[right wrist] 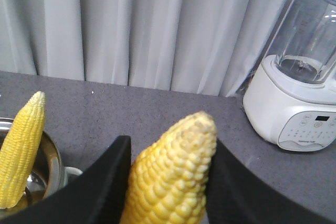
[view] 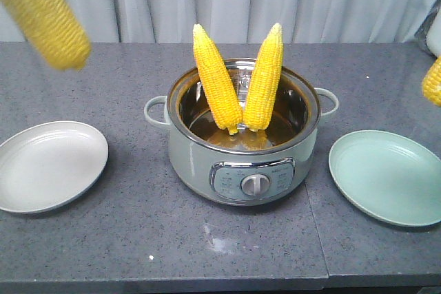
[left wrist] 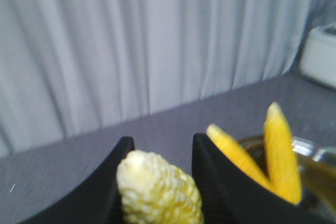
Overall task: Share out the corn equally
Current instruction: 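Lift the held corn cobs up out of the pot, then lower left cob onto cream plate, right cob onto green plate, release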
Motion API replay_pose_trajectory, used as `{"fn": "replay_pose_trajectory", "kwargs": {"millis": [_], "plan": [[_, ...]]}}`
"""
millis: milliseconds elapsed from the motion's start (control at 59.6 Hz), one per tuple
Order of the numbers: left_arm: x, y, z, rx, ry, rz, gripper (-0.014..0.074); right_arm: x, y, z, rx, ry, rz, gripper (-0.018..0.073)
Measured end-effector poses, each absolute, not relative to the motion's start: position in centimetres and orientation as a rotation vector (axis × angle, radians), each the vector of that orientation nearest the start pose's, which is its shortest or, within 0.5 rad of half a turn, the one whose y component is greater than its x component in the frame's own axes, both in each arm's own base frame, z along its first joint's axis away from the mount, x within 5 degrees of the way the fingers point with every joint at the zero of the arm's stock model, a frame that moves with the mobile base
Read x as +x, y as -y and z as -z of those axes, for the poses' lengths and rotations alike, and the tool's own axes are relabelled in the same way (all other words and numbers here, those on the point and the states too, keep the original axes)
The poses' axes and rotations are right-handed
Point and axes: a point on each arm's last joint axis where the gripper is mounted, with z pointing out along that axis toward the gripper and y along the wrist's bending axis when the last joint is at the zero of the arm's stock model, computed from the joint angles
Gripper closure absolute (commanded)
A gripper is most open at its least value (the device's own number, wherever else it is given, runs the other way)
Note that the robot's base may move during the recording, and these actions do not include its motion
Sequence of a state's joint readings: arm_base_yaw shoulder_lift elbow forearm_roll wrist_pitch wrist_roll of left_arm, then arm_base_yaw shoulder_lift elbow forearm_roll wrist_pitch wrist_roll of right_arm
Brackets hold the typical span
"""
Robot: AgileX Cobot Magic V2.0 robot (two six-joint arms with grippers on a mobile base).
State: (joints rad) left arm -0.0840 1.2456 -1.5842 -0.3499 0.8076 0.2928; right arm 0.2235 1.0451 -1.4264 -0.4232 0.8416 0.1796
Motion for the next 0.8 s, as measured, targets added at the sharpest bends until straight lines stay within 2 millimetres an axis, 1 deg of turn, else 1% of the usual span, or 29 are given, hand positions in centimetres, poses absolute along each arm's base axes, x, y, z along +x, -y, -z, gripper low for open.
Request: {"fn": "replay_pose_trajectory", "kwargs": {"millis": [101, 184, 268, 352, 419, 537, 721, 805], "plan": [[25.6, 2.4, -46.8, 0.198, -2.125, 0.108, 0.0604, 21.2, -1.9, -48.3, -0.113, -1.953, 0.235, 0.0564], [26.8, 1.3, -44.7, 0.157, -2.252, -0.004, 0.0604, 23.6, -2.4, -46.6, -0.126, -2.044, 0.257, 0.0564], [27.8, 1.1, -43.0, 0.155, -2.320, -0.041, 0.0604, 25.9, -2.8, -44.5, -0.140, -2.145, 0.282, 0.0564], [28.8, 1.1, -41.6, 0.154, -2.373, -0.045, 0.0604, 28.3, -2.7, -42.2, -0.138, -2.240, 0.294, 0.0564], [29.6, 1.1, -40.4, 0.156, -2.413, -0.048, 0.0604, 29.7, -2.1, -40.6, -0.113, -2.313, 0.277, 0.0562], [30.9, 1.1, -38.4, 0.160, -2.480, -0.049, 0.0604, 31.5, 0.0, -38.1, -0.065, -2.433, 0.188, 0.0561], [32.5, 1.2, -35.9, 0.168, -2.555, -0.049, 0.0604, 33.3, 2.4, -35.1, -0.039, -2.559, 0.046, 0.0560], [33.1, 1.2, -35.0, 0.172, -2.585, -0.049, 0.0604, 33.9, 2.9, -33.8, -0.045, -2.610, 0.011, 0.0554]]}}
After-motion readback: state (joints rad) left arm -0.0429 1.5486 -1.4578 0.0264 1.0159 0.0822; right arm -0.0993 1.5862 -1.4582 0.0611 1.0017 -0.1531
